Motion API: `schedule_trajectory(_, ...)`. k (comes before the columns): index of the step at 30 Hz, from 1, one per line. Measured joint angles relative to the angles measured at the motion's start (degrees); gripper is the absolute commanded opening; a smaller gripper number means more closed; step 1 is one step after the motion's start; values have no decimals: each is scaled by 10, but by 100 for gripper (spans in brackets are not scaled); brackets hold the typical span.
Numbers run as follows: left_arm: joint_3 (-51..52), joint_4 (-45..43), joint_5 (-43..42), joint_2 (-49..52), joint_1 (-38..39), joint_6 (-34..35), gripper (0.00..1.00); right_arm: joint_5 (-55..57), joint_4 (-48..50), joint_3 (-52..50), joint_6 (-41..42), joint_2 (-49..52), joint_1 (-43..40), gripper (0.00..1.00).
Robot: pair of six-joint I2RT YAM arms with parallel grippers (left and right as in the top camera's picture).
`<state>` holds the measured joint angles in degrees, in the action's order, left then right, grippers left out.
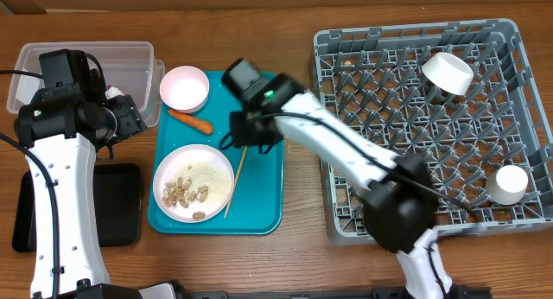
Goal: Sort waste into correct bins and load items into the dishwasher
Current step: 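Grasp the second chopstick with the right gripper and place it in the rack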
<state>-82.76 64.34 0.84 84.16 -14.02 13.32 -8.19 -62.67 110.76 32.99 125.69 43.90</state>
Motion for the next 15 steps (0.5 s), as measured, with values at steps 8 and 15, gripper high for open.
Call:
schedule_trajectory(8,0,0,0,0,0,0,71,12,30,-5,62,77,0,46)
schedule_trajectory(15,0,0,0,0,0,0,71,17,25,-5,72,93,1,23)
